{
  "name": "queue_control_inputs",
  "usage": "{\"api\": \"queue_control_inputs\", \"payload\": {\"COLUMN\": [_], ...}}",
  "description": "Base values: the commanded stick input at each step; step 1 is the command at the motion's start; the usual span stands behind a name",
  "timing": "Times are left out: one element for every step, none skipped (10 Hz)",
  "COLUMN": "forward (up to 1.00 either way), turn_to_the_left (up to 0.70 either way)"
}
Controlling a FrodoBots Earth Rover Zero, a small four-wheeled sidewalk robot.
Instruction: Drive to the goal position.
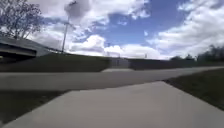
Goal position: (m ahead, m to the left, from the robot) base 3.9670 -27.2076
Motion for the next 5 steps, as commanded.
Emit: {"api": "queue_control_inputs", "payload": {"forward": [1.00,1.00,1.00,1.00,1.00], "turn_to_the_left": [-0.13,-0.15,-0.15,-0.15,-0.16]}}
